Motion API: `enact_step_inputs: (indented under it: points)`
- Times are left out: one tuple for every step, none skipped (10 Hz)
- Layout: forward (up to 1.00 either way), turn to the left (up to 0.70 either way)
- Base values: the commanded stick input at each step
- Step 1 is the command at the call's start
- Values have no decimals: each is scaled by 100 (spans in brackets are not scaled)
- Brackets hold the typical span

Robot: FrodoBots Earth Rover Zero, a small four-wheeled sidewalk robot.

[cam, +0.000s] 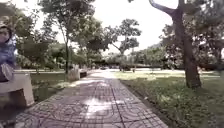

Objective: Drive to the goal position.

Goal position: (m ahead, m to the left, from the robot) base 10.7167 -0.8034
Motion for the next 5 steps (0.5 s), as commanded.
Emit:
enact_step_inputs:
  points:
    - [100, 0]
    - [100, 0]
    - [100, 0]
    - [100, 0]
    - [100, 0]
